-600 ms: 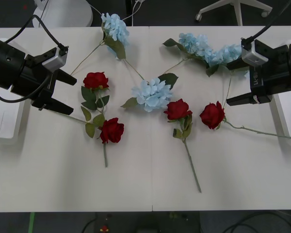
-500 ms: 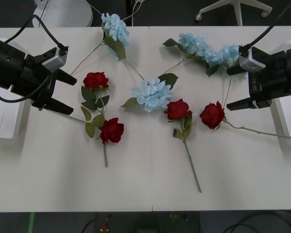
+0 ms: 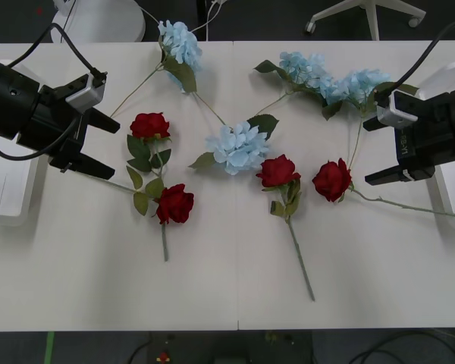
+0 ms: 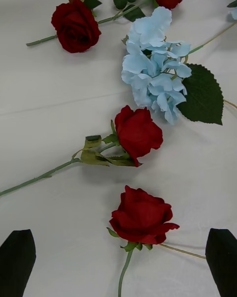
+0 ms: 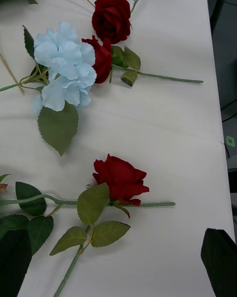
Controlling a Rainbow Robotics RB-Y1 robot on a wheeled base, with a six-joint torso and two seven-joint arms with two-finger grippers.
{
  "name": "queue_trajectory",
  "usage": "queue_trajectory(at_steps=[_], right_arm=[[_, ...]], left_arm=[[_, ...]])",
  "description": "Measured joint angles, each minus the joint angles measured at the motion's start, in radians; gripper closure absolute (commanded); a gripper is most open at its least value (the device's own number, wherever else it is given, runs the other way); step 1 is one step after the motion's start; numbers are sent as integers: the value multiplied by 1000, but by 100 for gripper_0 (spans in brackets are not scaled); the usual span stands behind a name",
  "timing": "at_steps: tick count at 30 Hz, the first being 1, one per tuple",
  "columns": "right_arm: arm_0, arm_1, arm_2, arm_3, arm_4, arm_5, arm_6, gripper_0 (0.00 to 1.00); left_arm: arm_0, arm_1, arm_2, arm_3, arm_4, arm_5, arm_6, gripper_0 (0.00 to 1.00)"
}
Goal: Put the red flowers into the right box and the blue flowers into the left box
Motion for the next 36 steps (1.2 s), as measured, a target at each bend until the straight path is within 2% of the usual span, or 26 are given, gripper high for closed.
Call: queue_trajectory(at_steps=[8,36], right_arm=[[0,0,-4,0,-55,-20,0,0],[0,0,-9,0,-64,-20,0,0]], left_arm=[[0,0,0,0,0,0,0,0],[0,0,0,0,0,0,0,0]])
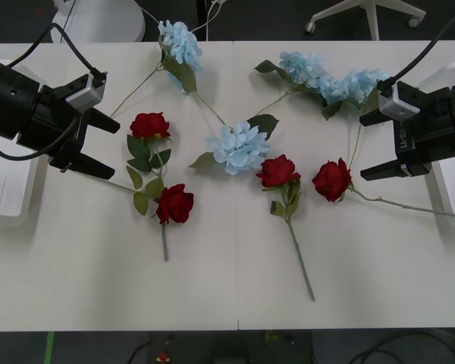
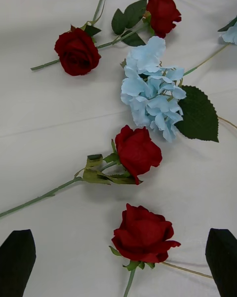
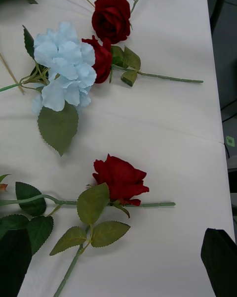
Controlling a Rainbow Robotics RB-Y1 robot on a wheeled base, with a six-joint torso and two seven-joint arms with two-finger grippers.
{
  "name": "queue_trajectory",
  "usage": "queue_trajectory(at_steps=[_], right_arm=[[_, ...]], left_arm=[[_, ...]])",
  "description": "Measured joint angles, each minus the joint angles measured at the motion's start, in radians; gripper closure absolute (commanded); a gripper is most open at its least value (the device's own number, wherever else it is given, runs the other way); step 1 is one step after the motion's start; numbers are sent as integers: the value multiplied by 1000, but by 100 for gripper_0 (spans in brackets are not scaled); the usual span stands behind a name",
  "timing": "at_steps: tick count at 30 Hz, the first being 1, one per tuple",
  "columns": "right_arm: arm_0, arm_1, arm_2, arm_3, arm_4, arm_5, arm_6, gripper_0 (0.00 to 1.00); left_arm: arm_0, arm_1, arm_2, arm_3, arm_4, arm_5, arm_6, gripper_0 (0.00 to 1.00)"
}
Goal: Put the red flowers into the right box and the blue flowers into the left box
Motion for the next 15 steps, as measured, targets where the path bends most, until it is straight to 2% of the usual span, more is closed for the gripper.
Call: queue_trajectory(at_steps=[6,12,15], right_arm=[[0,0,0,0,0,0,0,0],[0,0,-1,2,50,28,0,0],[0,0,-3,8,104,82,-16,0]], left_arm=[[0,22,0,-9,-1,-10,0,0],[0,138,0,-156,-90,-72,0,0],[0,162,0,-172,-131,-74,0,0]])
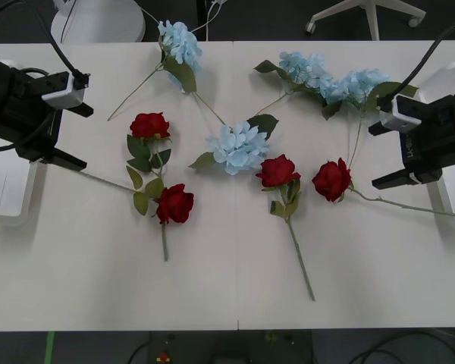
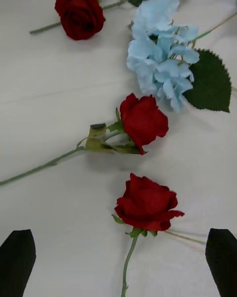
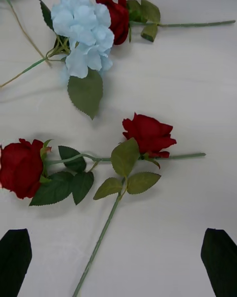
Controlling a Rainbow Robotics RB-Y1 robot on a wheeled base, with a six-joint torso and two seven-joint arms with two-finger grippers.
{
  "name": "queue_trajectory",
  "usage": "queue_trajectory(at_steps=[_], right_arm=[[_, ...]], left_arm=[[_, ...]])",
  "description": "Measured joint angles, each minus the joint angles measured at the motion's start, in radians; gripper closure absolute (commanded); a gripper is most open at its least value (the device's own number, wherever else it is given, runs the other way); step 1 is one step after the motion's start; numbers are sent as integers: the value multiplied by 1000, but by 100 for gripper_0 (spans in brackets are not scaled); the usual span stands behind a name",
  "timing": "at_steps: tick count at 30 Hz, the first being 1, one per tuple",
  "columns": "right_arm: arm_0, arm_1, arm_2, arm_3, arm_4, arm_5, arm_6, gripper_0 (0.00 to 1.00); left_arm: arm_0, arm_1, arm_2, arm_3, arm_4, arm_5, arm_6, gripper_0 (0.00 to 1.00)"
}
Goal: Put the red flowers into the right box and the blue flowers into the left box
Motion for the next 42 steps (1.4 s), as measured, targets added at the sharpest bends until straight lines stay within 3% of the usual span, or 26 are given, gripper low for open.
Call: queue_trajectory(at_steps=[6,12,19,27,34,42], right_arm=[[-11,0,0,1,176,136,-215,0],[-19,30,0,4,361,204,-225,0],[-20,110,4,6,560,218,-225,0],[-21,179,39,53,722,218,-244,0],[-23,224,116,87,807,177,-286,0],[-37,283,187,93,912,156,-365,0]], left_arm=[[0,1,-16,34,-105,-3,0,0],[0,1,-125,58,-238,-114,0,0],[-12,1,-302,58,-370,-274,0,0],[-127,-45,-528,90,-484,-340,0,0],[-211,-147,-599,142,-646,-341,0,0],[-220,-209,-659,157,-702,-341,0,0]])
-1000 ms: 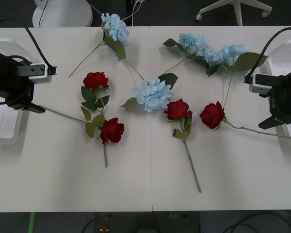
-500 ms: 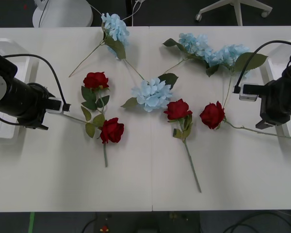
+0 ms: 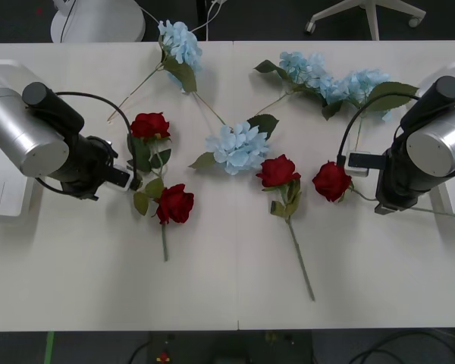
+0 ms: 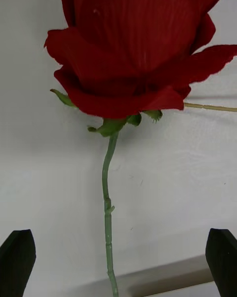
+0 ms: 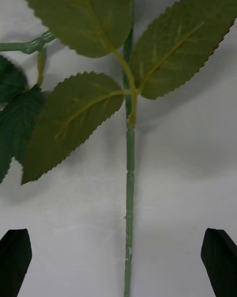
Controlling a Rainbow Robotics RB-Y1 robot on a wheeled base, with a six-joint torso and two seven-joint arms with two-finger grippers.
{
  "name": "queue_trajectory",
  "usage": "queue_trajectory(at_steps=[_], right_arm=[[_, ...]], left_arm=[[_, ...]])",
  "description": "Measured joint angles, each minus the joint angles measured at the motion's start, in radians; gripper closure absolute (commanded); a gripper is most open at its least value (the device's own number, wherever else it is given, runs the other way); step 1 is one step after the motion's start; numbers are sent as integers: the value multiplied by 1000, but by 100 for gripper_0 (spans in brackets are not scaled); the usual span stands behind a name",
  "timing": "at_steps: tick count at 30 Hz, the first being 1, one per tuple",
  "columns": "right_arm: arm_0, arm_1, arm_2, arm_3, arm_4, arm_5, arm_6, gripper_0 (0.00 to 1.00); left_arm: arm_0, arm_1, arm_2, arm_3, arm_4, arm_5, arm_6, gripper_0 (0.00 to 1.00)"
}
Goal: Put the red flowers into the right box and the blue flowers into the left box
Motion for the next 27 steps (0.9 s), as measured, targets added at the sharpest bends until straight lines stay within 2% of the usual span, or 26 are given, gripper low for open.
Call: queue_trajectory(at_steps=[9,17,19,20,23,24,25,27], right_arm=[[-43,104,0,146,54,-4,0,0],[-75,151,0,249,68,-40,0,0],[-76,154,0,254,68,-40,0,0],[-76,154,0,255,68,-40,0,0],[-76,154,0,263,68,-40,0,0],[-76,154,0,269,68,-41,0,0],[-76,154,0,275,67,-43,0,0],[-76,154,0,283,64,-47,0,0]], left_arm=[[-1,-98,-45,66,-70,42,0,0],[-2,-181,-45,158,-94,64,0,0],[-3,-195,-45,177,-95,69,0,15],[-5,-198,-45,182,-95,75,0,19],[-9,-206,-45,195,-95,81,0,71],[-10,-206,-45,197,-95,81,0,97],[-11,-207,-45,197,-95,81,0,100],[-13,-207,-45,200,-95,81,0,100]])
